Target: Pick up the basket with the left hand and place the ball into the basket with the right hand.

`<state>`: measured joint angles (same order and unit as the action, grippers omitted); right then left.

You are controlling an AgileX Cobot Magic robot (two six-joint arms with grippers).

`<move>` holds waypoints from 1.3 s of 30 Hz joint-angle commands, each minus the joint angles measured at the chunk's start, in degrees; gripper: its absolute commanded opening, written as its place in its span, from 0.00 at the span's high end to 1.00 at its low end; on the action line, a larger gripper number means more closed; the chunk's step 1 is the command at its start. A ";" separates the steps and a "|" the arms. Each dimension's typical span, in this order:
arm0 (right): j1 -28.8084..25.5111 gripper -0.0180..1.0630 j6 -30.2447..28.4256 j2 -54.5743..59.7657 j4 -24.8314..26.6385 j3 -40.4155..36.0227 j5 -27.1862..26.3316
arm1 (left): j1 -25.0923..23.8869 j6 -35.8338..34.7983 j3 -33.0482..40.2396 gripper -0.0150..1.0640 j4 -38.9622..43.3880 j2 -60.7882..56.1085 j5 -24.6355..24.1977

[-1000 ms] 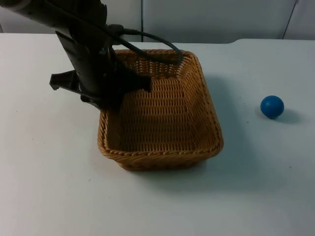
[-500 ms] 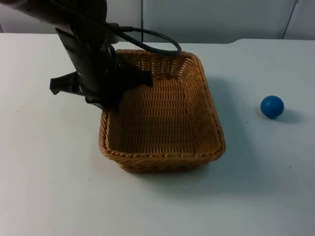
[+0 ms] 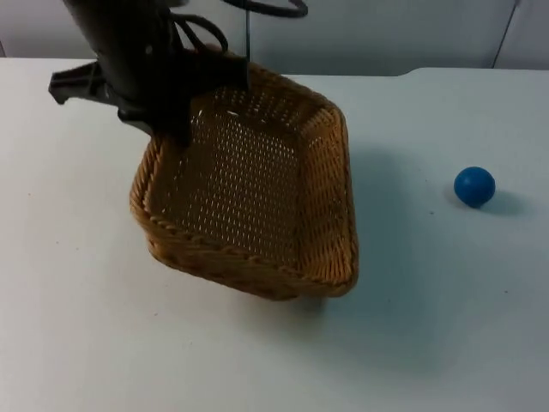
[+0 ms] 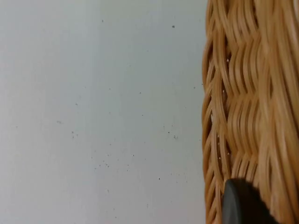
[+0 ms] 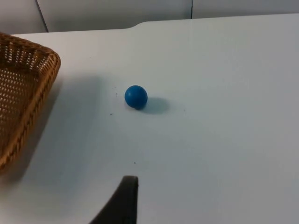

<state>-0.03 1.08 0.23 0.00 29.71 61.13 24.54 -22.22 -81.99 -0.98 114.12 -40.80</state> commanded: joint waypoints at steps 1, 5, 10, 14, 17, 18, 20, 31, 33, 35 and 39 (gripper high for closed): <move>0.22 0.06 0.02 -0.23 0.00 0.30 -0.34 | 0.14 2.24 -0.02 0.99 -2.45 -3.33 -0.34; 0.22 0.06 0.02 -0.23 0.00 0.30 -0.34 | -1.07 4.07 -0.02 0.99 -6.88 -5.82 -0.07; 0.22 0.06 0.02 -0.23 0.00 0.30 -0.34 | -6.07 14.69 -0.02 0.99 -22.66 -7.13 -1.60; 0.22 0.06 0.02 -0.23 0.00 0.30 -0.34 | -9.75 21.36 -0.02 0.99 -32.25 -7.13 -3.38; 0.22 0.06 0.02 -0.23 0.00 0.30 -0.34 | -11.50 22.54 -0.02 0.99 -33.67 -7.13 -4.23; 0.22 0.06 0.02 -0.23 0.00 0.30 -0.45 | -12.12 23.01 -0.02 0.99 -33.67 -7.13 -4.53; 0.22 0.06 0.42 -0.23 0.00 0.58 -0.66 | -12.43 23.41 -0.02 0.99 -32.84 -7.13 -4.93; 1.26 0.06 4.88 20.96 -2.86 8.46 -7.30 | -12.43 27.85 0.09 0.99 -31.45 -7.13 -4.22; 1.26 0.06 4.86 23.86 -3.59 9.64 -7.79 | -12.43 27.86 0.09 0.99 -31.45 -7.13 -3.96; 1.26 0.06 4.99 30.91 -4.64 11.27 -10.32 | -12.43 28.32 0.09 0.99 -31.45 -7.13 -3.28; 1.26 0.06 6.26 41.17 -4.64 12.83 -17.01 | -12.43 28.43 0.09 0.99 -31.64 -7.02 -2.84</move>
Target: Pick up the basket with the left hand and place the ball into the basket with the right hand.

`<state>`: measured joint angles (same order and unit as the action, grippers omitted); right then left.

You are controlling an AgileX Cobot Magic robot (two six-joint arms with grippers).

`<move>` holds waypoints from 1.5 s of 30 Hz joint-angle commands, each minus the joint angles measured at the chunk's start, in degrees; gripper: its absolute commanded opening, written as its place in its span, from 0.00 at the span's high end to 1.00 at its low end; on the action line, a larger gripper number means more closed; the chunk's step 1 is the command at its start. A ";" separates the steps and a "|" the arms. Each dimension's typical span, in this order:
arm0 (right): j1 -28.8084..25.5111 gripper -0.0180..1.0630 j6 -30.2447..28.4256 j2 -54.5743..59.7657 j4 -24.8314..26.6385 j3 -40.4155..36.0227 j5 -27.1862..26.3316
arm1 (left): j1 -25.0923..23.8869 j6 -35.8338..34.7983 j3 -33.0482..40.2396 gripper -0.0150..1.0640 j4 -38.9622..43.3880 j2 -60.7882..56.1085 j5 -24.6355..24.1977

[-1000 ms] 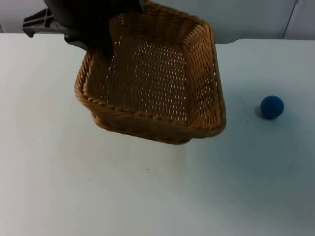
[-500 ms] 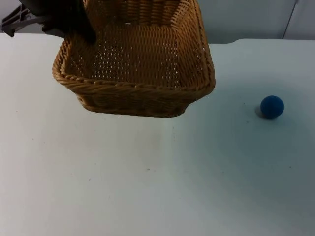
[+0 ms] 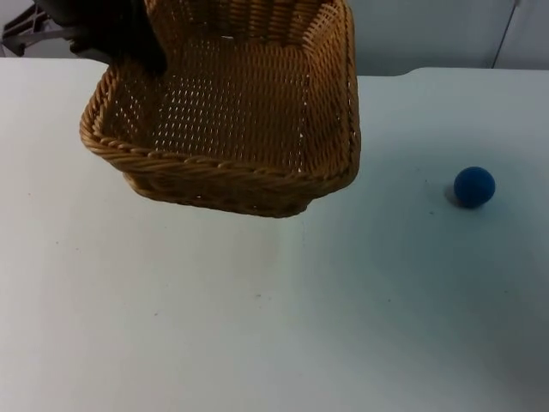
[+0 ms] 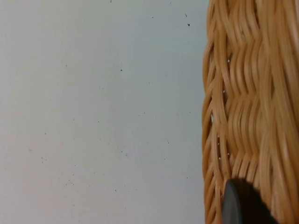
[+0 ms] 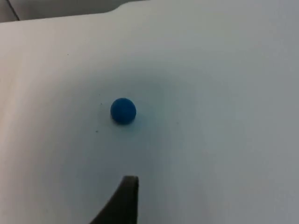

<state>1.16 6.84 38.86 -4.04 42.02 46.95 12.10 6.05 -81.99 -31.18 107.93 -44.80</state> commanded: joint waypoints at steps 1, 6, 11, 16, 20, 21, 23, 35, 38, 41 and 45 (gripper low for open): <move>0.08 0.06 0.49 5.85 -0.75 0.52 -5.78 | 0.01 0.15 0.09 0.99 -1.44 -0.83 1.16; 0.21 0.06 0.73 17.84 -0.16 1.74 -12.96 | 0.01 0.15 0.09 0.99 -1.58 -0.83 1.66; 1.97 0.06 0.73 25.67 1.48 6.02 -15.75 | 0.01 -0.17 0.09 0.99 -1.58 -0.83 2.65; 6.96 0.06 7.97 33.80 -4.64 11.06 -16.74 | 0.01 -0.17 0.09 0.99 -1.58 -0.83 4.13; 9.72 0.06 16.54 43.80 -12.99 15.99 -16.98 | 0.01 -0.64 0.09 0.99 -1.58 -0.50 4.61; 9.72 0.06 16.54 43.80 -12.99 15.99 -16.98 | 0.01 -0.64 0.09 0.99 -1.58 -0.50 4.61; 10.03 0.06 18.20 49.22 -14.42 18.77 -17.30 | 0.01 -0.64 0.09 0.99 -1.58 -0.09 4.50; 10.93 0.06 18.09 68.38 -14.09 27.94 -21.28 | 0.01 -0.64 0.09 0.99 -1.73 1.46 4.27; 10.93 0.06 18.09 70.06 -13.70 28.50 -21.65 | 0.01 -0.64 0.09 0.99 -1.73 1.44 4.39; 10.93 0.06 17.68 71.31 -13.72 28.88 -21.90 | 0.01 -0.64 0.09 0.99 -1.73 1.44 4.49; 10.93 0.06 16.98 73.30 -13.72 29.00 -22.17 | 0.01 -0.64 0.09 0.99 -1.73 1.44 4.49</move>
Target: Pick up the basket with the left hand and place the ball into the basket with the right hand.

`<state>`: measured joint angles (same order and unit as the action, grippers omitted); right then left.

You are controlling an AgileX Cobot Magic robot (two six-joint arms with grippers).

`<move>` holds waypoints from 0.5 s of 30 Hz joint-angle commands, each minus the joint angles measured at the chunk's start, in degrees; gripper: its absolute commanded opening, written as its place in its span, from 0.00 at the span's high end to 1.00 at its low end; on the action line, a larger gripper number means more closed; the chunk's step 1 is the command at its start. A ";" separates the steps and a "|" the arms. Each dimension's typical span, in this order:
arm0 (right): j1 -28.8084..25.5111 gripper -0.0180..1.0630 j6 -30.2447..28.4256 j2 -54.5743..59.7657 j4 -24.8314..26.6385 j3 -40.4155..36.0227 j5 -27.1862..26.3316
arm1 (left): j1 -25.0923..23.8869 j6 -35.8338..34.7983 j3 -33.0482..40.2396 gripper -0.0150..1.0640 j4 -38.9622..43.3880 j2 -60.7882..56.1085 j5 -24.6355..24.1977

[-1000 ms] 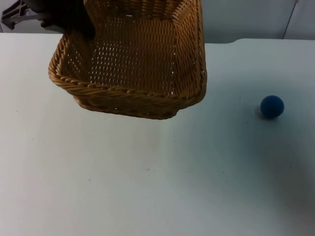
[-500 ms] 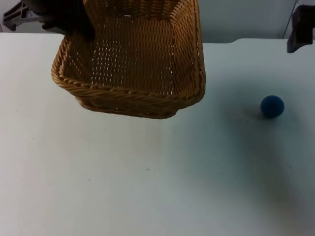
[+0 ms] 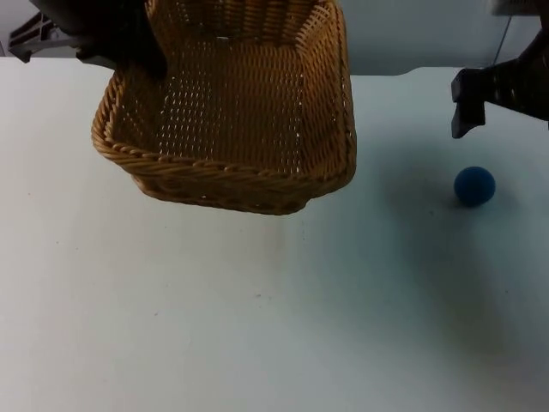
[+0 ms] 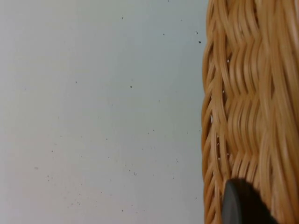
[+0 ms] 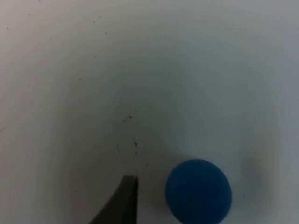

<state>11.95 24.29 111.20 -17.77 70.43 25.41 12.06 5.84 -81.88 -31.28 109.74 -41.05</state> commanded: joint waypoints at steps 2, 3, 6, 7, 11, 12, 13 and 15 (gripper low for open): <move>0.13 0.06 -0.47 1.56 0.01 0.59 -0.63 | 0.05 -0.43 -0.02 0.99 -1.63 -0.37 0.75; 0.13 0.06 -0.47 2.00 0.01 0.59 -0.63 | 0.05 -0.43 -0.02 0.99 -1.51 -0.37 0.77; 0.13 0.06 -0.47 2.70 0.01 0.59 -0.63 | 0.05 -0.43 -0.02 0.99 -1.51 -0.37 0.77; 0.13 0.06 -0.47 3.02 0.01 0.59 -0.80 | 0.05 -0.43 -0.02 0.99 -1.51 -0.37 0.77; 0.13 0.06 -0.47 4.23 0.01 0.59 -1.45 | 0.05 -0.43 -0.02 0.99 -1.30 -0.37 0.77; 0.13 0.06 -0.47 4.53 0.01 0.59 -1.56 | 0.05 -0.43 -0.02 0.99 -1.30 -0.37 0.77; 0.13 0.06 -0.47 4.97 0.01 0.59 -1.70 | 0.05 -0.43 -0.02 0.99 -1.30 -0.37 0.77; 0.13 0.06 -0.47 5.66 0.01 0.72 -2.13 | 0.05 -0.43 -0.02 0.99 -1.32 -0.37 0.87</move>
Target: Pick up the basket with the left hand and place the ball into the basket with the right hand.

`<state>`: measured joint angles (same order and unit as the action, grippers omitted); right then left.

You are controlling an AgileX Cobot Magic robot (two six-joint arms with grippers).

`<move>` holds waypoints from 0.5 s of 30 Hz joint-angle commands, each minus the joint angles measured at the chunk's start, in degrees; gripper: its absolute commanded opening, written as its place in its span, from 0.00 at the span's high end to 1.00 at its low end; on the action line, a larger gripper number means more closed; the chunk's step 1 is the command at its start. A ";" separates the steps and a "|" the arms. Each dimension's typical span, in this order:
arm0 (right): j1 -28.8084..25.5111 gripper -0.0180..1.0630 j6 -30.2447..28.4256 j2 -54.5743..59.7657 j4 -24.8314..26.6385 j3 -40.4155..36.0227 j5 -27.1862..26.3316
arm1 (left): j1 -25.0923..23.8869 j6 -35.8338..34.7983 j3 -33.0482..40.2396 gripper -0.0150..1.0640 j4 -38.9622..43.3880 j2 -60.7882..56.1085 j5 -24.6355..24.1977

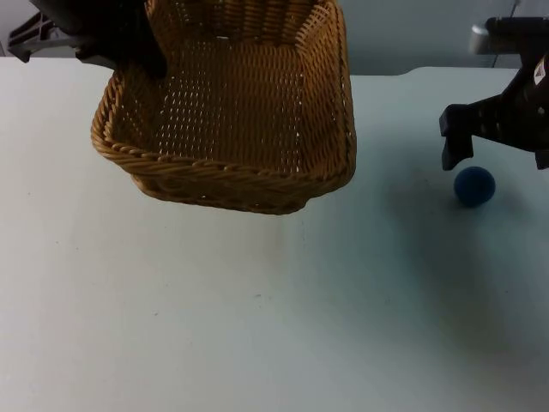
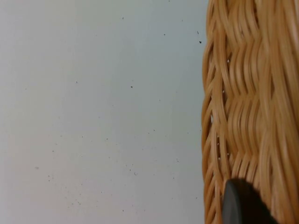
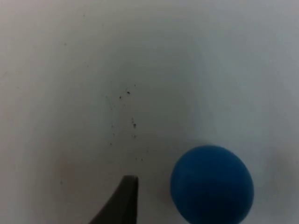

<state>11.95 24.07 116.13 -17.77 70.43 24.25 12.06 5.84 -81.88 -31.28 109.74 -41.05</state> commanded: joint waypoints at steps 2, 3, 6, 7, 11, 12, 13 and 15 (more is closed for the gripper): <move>0.13 0.06 -0.25 1.29 0.01 1.15 -0.97 | 0.05 -0.43 -0.02 0.99 -1.32 -0.37 0.87; 0.13 0.06 -0.25 1.54 0.01 1.27 -1.01 | 0.05 -0.43 -0.02 0.99 -1.32 -0.37 0.87; 0.13 0.06 -0.25 1.80 0.01 1.27 -2.28 | 0.05 -0.43 -0.02 0.99 -1.32 -0.37 0.75; 0.13 0.06 -0.25 1.80 0.01 1.27 -2.52 | 0.05 -0.43 -0.02 0.99 -1.32 -0.37 0.64; 0.13 0.06 -0.25 2.45 0.26 2.26 -1.81 | 0.05 -0.43 -0.02 0.99 -1.32 -0.37 0.64; 0.13 0.06 -0.59 2.89 0.26 2.78 -1.18 | 0.05 -0.43 -0.02 0.99 -1.32 -0.37 0.64; 0.26 0.06 -0.81 3.44 0.26 3.42 -0.58 | 0.05 -0.43 -0.02 0.99 -1.32 -0.22 0.64; 0.53 0.06 -3.36 4.45 2.11 5.27 1.17 | 0.05 -0.43 -0.02 0.99 -1.32 0.18 0.53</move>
<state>11.95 23.00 119.45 -17.12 73.87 23.68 12.06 5.84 -81.88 -31.28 109.74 -41.05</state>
